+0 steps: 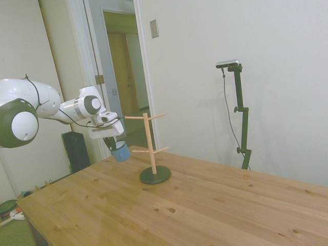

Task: Hang the mug

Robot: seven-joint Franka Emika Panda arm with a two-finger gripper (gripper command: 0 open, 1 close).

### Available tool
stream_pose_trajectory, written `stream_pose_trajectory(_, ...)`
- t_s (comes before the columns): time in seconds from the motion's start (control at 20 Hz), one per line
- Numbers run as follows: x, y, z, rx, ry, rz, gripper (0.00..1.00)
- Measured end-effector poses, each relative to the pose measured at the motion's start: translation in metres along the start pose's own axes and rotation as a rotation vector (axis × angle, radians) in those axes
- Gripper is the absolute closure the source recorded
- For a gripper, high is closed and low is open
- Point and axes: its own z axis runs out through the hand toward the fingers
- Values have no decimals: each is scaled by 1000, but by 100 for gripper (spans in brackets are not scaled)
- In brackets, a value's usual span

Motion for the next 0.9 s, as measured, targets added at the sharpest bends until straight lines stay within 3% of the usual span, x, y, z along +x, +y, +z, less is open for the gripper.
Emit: stream_pose_trajectory(0.9,41,39,-15,33,-32,108,100)
